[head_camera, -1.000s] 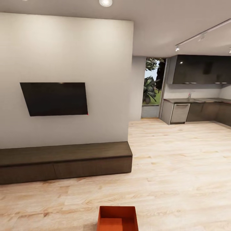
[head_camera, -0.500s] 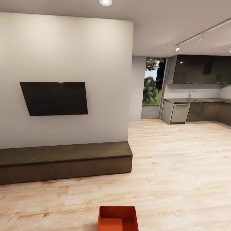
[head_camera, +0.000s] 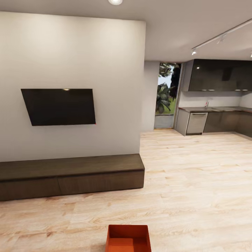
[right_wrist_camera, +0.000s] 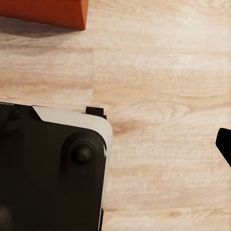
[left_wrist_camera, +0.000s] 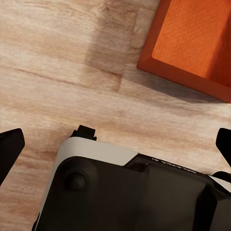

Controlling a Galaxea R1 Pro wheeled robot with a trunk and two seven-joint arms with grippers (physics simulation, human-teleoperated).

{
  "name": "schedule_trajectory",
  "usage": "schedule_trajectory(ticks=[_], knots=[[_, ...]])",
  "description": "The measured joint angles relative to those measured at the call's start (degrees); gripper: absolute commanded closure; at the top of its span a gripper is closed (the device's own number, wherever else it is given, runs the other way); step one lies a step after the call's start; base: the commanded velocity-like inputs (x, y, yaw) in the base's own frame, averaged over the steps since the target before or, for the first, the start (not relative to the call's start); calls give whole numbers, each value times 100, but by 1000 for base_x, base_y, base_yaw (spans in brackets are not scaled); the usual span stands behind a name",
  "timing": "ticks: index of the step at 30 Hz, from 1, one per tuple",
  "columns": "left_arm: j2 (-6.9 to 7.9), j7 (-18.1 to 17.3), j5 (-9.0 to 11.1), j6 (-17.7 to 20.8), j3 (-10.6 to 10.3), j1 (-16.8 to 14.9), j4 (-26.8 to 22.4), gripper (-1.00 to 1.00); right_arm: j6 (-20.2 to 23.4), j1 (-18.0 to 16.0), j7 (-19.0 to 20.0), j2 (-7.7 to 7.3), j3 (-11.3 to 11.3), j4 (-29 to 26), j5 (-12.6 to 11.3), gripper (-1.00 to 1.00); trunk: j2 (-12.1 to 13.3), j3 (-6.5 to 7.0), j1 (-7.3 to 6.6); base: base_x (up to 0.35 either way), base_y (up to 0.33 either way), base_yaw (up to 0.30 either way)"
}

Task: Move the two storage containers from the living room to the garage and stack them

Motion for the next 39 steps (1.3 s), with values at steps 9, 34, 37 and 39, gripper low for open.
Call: schedule_trajectory(ticks=[9, 34, 37, 39], knots=[[10, -2, 4, 9, 1, 0, 4, -100, 0, 0, 2, -13, 28, 0, 7, -100, -362, -162, 198, 0, 0, 0], [25, -2, 0, 48, 1, 0, 5, -100, 9, 0, 8, -18, -25, 0, -41, -100, -1366, -612, 748, 0, 0, 0], [26, -1, 0, 46, 1, 0, 5, -100, 9, 0, 3, -11, -27, 0, -45, -100, -1487, -666, 814, 0, 0, 0], [26, -2, 0, 46, 1, -1, 5, -100, 9, 0, 4, -8, -25, 0, -41, -100, -1567, -702, 858, 0, 0, 0]])
